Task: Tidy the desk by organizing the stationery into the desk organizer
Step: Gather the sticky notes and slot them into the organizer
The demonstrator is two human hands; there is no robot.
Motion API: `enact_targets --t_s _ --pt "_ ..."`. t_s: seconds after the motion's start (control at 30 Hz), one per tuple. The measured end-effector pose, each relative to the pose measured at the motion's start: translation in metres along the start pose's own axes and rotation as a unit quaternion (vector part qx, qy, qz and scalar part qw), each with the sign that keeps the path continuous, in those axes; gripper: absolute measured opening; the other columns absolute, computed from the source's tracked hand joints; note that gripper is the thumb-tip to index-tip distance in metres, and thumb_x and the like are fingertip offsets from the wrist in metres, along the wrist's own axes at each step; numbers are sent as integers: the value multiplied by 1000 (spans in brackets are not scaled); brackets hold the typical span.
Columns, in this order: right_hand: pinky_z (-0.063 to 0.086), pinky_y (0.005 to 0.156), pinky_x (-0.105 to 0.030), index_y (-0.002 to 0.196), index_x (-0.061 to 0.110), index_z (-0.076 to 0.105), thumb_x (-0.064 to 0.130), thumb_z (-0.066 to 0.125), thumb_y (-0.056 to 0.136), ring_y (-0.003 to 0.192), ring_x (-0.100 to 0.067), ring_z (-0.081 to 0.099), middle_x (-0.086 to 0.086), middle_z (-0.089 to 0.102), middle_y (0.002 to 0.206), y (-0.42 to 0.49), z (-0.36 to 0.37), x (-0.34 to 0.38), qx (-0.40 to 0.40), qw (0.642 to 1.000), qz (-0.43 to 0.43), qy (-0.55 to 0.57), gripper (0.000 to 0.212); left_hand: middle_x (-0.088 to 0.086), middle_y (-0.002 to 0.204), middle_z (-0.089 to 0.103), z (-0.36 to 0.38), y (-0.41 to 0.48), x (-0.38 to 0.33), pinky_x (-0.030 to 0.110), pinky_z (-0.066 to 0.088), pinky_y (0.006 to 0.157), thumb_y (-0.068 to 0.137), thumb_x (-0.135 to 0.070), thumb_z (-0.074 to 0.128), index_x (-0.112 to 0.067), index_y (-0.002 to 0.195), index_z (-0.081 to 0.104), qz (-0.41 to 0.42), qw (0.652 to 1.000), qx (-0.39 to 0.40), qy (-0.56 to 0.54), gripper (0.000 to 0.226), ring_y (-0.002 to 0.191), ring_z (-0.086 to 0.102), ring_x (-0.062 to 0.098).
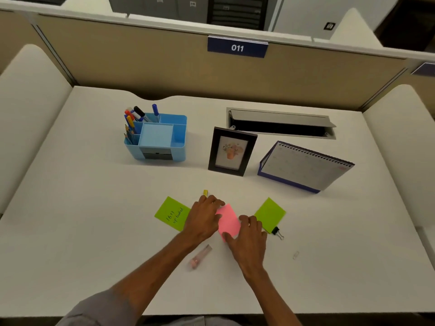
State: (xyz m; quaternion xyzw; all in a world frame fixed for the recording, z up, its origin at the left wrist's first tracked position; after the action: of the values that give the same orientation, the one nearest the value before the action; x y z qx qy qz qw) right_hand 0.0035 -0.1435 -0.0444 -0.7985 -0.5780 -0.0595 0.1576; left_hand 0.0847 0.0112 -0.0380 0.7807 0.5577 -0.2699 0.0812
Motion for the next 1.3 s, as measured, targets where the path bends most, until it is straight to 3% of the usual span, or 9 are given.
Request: enact_targets --t_s 0.23,0.43,0.6,0.73,0.83,0.93,1.0,1.13,1.3 --pt "42 92 -39 122 23 59 49 84 75 117 -25 53 0 57 120 14 -3 -1 40 996 52 55 59 -1 137 65 4 4 -1 40 46 101 99 -24 62 -25 144 59 -16 999 17 -22 44 124 53 25" --pt "47 86 -41 102 22 63 21 85 78 102 -23 60 2 54 107 26 -6 -10 18 987 69 146 32 -2 125 71 3 14 -2 42 49 100 97 -19 68 -24 138 64 -41 995 22 -83 41 118 57 24" --pt "52 77 -36 89 26 63 9 80 80 91 -20 63 5 57 96 31 -12 -16 11 973 76 219 26 -1 112 72 5 23 -1 46 54 95 91 -12 69 -23 124 73 -46 991 25 -121 36 107 63 20" --pt "56 76 -39 86 28 62 8 82 82 87 -18 62 5 58 95 33 -16 -22 -6 962 77 261 29 1 112 68 3 29 -8 38 54 90 92 -17 72 -24 115 75 -32 990 25 -132 24 104 62 19" --pt "53 71 -28 88 25 63 10 83 85 85 -14 61 5 58 96 34 -22 -23 -9 956 77 282 25 0 116 65 3 31 -9 27 45 84 95 -21 73 -23 117 72 -29 991 22 -131 21 107 59 17" --pt "43 66 -13 88 23 64 9 82 87 84 -6 60 5 58 97 35 -30 -22 -18 947 78 310 23 1 118 67 2 31 -9 30 49 91 96 -22 71 -22 119 69 -20 988 26 -152 23 111 61 17" --pt "42 66 -10 89 22 65 8 82 86 86 -4 59 4 59 98 36 -34 -21 -24 943 72 325 22 0 118 69 1 30 -9 34 53 96 97 -22 71 -23 119 69 -27 985 36 -169 22 112 64 16" --pt "44 70 -9 91 20 67 8 84 85 90 -8 60 2 63 99 36 -42 -19 -39 939 55 339 22 -10 106 75 -3 31 -12 40 58 97 95 -23 75 -25 108 70 -59 965 41 -251 14 101 70 8" --pt "45 73 -13 87 27 64 10 85 85 91 -10 61 4 63 98 32 -49 -21 -64 935 37 347 27 -11 95 74 -10 26 -20 40 60 92 93 -21 79 -25 103 67 -64 948 18 -310 16 91 71 6"
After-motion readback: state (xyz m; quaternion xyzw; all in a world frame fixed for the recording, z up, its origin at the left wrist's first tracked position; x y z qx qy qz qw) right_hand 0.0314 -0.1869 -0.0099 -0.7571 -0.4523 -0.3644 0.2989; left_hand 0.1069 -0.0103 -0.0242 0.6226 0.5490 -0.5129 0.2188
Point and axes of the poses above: each hand's wrist, its own y-axis towards the middle knuckle, its own z-axis out of the palm, x = y × z, the point moved 1 cm from there along y, towards the middle knuckle
